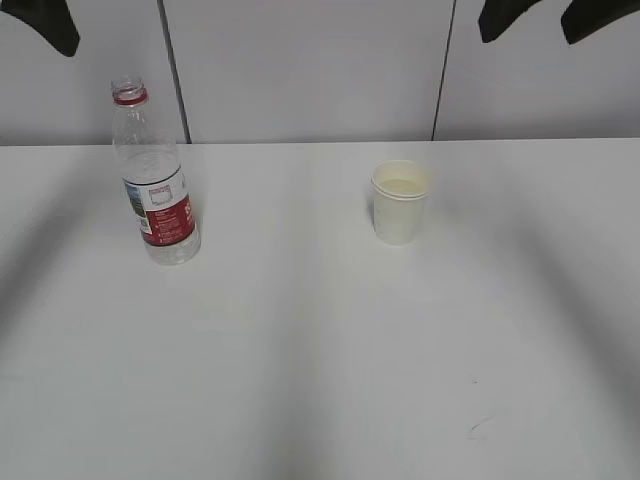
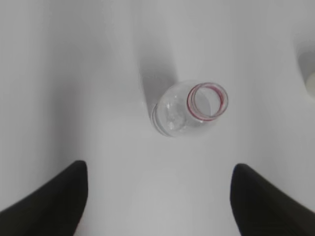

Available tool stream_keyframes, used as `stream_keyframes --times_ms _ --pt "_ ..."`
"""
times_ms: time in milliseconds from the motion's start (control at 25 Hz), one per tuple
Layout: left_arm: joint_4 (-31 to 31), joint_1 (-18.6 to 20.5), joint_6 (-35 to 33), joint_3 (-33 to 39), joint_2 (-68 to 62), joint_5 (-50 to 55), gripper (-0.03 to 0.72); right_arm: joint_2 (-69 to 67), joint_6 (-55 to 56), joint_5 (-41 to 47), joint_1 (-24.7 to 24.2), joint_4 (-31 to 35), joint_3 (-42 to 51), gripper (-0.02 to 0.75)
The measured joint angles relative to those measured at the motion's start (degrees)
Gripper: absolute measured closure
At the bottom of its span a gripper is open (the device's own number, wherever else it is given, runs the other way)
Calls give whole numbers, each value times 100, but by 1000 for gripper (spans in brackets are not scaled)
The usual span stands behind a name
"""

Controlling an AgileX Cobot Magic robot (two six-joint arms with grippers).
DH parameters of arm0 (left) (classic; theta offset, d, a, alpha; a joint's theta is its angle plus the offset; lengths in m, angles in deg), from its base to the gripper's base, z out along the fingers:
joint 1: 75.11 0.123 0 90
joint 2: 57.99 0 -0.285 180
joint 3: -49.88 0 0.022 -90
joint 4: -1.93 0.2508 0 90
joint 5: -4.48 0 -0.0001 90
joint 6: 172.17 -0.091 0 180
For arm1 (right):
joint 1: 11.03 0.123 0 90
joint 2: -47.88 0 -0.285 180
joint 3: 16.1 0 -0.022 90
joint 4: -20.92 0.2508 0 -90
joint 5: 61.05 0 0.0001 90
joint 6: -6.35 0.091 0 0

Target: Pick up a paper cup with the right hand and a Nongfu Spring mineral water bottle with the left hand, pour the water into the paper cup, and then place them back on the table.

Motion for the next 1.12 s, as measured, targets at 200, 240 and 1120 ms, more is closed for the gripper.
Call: stream_keyframes --times_ms 200,240,1120 --pt "48 0 75 0 2 58 144 0 8 24 0 212 0 146" --pt "48 0 88 0 13 58 144 0 12 24 0 212 0 146" --pt "48 0 126 4094 4066 86 144 3178 33 24 0 212 3661 147"
